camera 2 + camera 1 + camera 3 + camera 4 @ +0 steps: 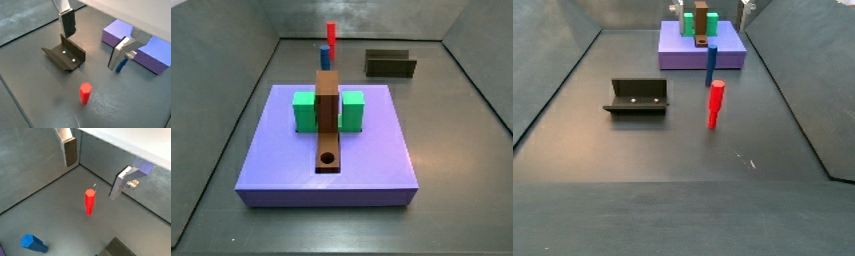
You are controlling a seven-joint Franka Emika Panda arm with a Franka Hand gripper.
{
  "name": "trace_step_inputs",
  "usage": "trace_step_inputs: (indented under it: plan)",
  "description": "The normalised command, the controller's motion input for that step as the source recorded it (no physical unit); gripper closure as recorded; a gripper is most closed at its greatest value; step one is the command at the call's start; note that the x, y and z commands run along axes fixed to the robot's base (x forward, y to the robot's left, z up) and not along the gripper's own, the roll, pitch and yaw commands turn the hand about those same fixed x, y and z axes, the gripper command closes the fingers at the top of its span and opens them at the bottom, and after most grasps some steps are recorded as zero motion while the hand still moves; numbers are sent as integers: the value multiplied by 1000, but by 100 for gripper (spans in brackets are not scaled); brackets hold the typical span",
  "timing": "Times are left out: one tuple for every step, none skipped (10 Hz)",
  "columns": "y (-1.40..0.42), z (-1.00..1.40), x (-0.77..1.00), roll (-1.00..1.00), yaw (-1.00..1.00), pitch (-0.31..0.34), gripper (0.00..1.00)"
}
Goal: Pick up the blue object. Move up. Move to above the board. Insert the blue object.
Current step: Pick up the blue object.
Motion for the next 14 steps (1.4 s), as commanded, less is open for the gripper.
trace_step_inputs:
  plan:
    - [-497,-226,0,0,91,-93,0]
    - [-834,-297,-14,46,223,-163,0]
    - [-911,-366,-51,43,260,-200,0]
    - [-783,-409,-29,0,231,-206,0]
    - [-669,-420,-51,0,191,-213,0]
    - [-594,-440,-54,0,157,-217,0]
    - [-569,-449,-37,-4,151,-217,0]
    - [-500,-431,0,-24,94,-201,0]
    - [-509,-463,0,-13,86,-203,0]
    - [-451,-426,-83,0,54,-180,0]
    - [-306,-340,-103,0,0,-139,0]
    - [-180,-211,0,0,-43,-49,0]
    - [0,-211,0,39,-154,0,0]
    - [0,-300,-100,103,-214,0,0]
